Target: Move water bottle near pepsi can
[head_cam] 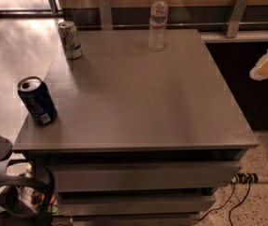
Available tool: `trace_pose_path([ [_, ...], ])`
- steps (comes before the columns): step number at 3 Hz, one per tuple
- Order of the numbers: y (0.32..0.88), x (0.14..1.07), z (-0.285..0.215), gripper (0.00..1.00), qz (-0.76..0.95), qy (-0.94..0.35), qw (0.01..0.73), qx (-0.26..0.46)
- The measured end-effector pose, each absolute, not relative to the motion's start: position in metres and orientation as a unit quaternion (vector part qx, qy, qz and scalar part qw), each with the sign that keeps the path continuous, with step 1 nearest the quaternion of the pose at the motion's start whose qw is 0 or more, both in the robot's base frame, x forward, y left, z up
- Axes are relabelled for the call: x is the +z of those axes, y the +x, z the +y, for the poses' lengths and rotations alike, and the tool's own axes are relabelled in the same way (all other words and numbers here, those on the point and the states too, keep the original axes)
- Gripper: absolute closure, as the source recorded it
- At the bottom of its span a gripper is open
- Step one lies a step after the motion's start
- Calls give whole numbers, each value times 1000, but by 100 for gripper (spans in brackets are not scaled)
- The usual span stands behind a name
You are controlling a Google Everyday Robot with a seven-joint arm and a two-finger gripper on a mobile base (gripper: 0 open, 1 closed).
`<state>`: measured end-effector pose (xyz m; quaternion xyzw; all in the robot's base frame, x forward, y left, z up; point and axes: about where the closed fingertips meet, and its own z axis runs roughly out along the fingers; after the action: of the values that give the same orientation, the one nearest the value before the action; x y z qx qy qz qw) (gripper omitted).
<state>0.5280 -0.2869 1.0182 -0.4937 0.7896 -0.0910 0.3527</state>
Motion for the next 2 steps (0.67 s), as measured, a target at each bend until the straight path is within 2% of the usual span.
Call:
trace_pose_path([
  [1,572,1023,-304,0,776,-455,431,-75],
  [2,615,1019,-302,0,759,-423,494,-13],
])
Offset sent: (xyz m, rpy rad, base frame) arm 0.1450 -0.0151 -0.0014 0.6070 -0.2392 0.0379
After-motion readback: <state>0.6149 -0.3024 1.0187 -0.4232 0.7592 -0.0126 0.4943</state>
